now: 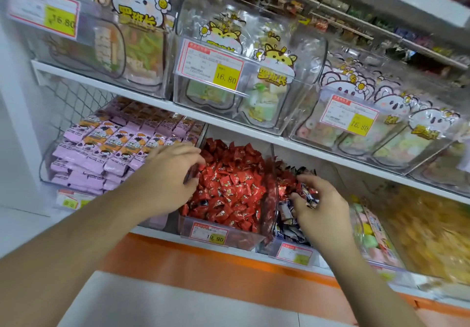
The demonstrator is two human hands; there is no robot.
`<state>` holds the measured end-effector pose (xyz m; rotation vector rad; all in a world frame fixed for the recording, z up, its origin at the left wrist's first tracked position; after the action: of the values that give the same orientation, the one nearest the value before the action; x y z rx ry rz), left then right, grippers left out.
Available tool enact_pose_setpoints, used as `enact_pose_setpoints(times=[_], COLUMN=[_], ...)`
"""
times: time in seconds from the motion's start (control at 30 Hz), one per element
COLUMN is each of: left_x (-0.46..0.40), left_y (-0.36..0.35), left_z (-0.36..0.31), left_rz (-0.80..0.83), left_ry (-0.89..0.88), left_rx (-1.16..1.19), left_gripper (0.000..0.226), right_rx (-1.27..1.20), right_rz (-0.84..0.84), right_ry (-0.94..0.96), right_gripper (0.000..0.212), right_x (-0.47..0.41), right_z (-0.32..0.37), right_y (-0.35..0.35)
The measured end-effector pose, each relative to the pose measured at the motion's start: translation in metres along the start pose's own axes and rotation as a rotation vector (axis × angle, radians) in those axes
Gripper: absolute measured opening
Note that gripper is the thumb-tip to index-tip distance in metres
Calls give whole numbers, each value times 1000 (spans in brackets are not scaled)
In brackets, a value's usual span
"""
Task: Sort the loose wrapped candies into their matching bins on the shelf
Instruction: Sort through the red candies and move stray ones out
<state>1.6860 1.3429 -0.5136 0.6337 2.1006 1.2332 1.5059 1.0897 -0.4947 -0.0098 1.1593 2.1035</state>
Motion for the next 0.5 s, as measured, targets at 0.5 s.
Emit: enact_pose_setpoints(times=[0.5], left_x=[-3], left_y=[-1], left_z=[25], left_rz=[33], left_ry=[9], left_rx=[-34], left_gripper=[55], right_rx=[-72], right_rz=[537], right_ry=[105], right_gripper=[27], right_x=[-18], right_z=[80], right_y=[-190])
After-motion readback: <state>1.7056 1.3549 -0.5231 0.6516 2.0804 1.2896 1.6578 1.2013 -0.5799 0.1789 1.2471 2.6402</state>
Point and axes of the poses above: each hand's wrist, its own x-axis away from the middle knuckle, its own y-axis out of the back of the hand, z = x × y, the point moved 5 cm from there along -x, towards the middle knuckle, and after that the axes turned 3 degrees about -x, right-handed, at the moved point
